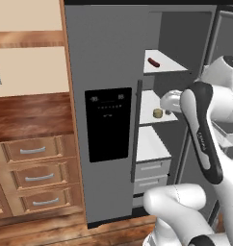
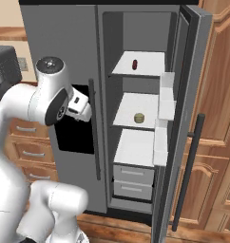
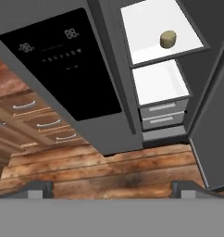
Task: Retrieve the sausage and cheese from the fridge and place them on the cutting board on the counter.
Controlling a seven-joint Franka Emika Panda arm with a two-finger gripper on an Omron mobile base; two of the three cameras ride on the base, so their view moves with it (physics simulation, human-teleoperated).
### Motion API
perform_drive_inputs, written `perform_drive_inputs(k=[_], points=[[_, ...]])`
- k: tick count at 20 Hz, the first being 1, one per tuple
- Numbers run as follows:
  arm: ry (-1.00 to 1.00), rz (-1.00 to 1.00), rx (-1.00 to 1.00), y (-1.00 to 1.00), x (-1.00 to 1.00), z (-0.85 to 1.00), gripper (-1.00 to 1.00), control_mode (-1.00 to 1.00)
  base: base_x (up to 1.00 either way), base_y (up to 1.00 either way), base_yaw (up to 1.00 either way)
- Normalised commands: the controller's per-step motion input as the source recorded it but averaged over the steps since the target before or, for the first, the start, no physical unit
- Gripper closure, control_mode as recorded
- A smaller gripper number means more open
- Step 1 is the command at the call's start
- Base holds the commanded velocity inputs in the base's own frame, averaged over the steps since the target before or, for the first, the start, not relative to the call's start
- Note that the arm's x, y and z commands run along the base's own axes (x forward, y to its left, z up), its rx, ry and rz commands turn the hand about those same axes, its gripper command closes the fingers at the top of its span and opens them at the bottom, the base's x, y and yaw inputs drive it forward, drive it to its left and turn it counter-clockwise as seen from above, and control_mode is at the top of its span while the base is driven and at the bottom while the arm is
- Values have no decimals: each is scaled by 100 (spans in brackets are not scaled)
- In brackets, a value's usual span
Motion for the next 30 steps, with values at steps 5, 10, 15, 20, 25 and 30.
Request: perform_drive_inputs(k=[5, 10, 15, 20, 25, 30], points=[[-19, 0, -5, 0, -61, 0, -100, -100, 0, 0, 0], [-3, 0, -10, 2, -26, 0, -100, -100, 0, 0, 0], [3, -1, -12, 12, 3, 0, -100, -100, 0, 0, 0], [0, -2, -9, 13, 1, 0, -100, -100, 0, 0, 0], [0, 0, -2, -2, 0, 0, -100, -100, 0, 0, 0], [0, 0, 0, -5, 1, 0, -100, 100, 3, -4, 0]])
